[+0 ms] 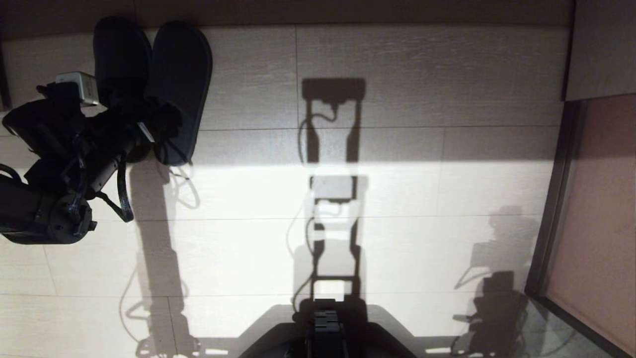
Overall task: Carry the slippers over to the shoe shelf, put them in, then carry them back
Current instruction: Pick up the slippers on the floor
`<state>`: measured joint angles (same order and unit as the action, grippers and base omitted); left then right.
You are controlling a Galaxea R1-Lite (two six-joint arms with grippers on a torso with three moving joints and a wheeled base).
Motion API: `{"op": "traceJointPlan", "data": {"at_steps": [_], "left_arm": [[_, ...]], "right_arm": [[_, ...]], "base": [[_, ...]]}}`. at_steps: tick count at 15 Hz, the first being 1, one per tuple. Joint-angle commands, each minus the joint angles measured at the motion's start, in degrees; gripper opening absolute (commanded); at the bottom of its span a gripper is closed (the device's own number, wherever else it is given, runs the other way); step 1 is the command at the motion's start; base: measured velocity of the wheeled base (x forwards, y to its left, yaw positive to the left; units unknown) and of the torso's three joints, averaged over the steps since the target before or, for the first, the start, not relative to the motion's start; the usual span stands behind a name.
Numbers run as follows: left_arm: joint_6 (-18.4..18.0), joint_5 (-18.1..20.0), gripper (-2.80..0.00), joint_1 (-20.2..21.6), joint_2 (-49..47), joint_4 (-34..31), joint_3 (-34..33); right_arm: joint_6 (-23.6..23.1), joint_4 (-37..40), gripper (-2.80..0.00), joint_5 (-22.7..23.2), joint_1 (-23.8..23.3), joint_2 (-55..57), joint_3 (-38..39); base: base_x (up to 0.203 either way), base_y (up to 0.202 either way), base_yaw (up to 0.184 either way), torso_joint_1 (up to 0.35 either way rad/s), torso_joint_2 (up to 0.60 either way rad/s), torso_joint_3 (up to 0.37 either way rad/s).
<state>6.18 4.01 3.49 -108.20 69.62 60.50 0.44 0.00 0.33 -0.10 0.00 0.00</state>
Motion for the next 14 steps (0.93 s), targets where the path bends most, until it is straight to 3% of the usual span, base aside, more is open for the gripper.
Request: {"op": "traceJointPlan", "data": {"at_steps": [1,14], "left_arm": [[0.1,0.0,0.0,-0.2,-1.5,1.3,1.6],[-0.1,-2.4,0.0,-1.0,-5.8,4.6,9.4]], "right_arm": [[0.0,0.0,-2.8,0.0,0.0,-0.1,0.0],[0.0,0.0,-2.8,0.0,0.0,-0.1,0.0]], "base": [[0.0,0.0,0.0,0.0,0.0,0.0],[0.0,0.0,0.0,0.0,0.0,0.0]]}}
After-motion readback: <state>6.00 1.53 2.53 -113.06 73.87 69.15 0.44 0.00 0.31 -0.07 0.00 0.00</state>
